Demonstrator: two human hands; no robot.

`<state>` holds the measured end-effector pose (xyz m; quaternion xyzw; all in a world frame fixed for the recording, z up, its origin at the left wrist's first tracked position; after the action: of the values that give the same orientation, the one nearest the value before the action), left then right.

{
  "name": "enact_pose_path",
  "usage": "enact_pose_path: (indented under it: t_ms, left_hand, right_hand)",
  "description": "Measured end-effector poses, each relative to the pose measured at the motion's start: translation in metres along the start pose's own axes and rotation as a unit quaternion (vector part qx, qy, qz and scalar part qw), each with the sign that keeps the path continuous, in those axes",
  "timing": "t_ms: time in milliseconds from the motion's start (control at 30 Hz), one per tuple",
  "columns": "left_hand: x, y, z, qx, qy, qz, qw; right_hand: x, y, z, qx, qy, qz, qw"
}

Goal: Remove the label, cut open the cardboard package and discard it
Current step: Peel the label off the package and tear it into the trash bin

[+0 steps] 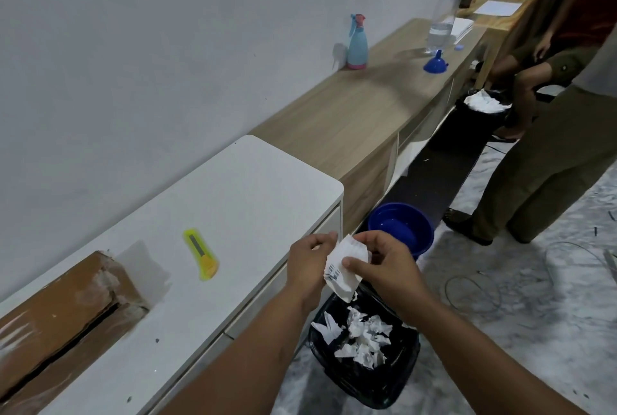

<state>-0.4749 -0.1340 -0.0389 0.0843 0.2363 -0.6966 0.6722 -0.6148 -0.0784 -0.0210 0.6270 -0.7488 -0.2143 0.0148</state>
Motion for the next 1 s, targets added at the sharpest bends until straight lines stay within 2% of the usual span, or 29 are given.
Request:
enact_pose_path:
  t_ms: [267, 367, 433, 500, 700, 833, 900, 1000]
  left_hand:
    - [-0.010, -0.010, 0.009, 0.056, 0.036, -0.037, 0.997]
    - [-0.010, -0.008, 0.009, 0.136, -0.002, -0.077, 0.988]
    - [-0.009, -0.006, 0.007, 0.240, -0.062, -0.102, 0.963]
    - [-0.006, -0.004, 0.003, 0.337, -0.105, -0.091, 0.931]
    - [0.002, -0.004, 0.000, 0.499, -0.150, -0.036, 0.853]
    - [-0.004, -0.013, 0.011, 0.572, -0.262, -0.124, 0.767]
    - [-0.006, -0.015, 0.012, 0.577, -0.280, -0.155, 0.751]
    - [-0.008, -0.014, 0.014, 0.574, -0.298, -0.155, 0.747]
  right_hand:
    - [0.008, 0.000, 0.006, -0.075, -0.008, 0.075, 0.994]
    - [0.010, 0.006, 0.012, -0.064, -0.022, 0.090, 0.994]
    - [0.012, 0.009, 0.017, -0.061, -0.027, 0.093, 0.993]
    - [0.015, 0.010, 0.019, -0.062, -0.029, 0.094, 0.993]
    - [0.019, 0.008, 0.029, -0.043, -0.037, 0.082, 0.995]
    - [0.021, 0.005, 0.036, 0.003, -0.041, 0.026, 0.999]
    - [0.021, 0.003, 0.039, 0.070, -0.044, -0.013, 0.996]
    - [0.020, 0.002, 0.039, 0.194, -0.090, -0.061, 0.975]
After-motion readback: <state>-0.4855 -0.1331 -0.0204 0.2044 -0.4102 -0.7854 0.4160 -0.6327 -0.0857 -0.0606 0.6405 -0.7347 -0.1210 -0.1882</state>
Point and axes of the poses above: each hand's wrist, its own x-axis towards the middle knuckle, its own y-axis out of the back of the hand, z = x × y, the point moved 4 cm from there along x, towards the middle knuckle, and after that the axes turned 14 degrees about -x, right-handed, at the moved point
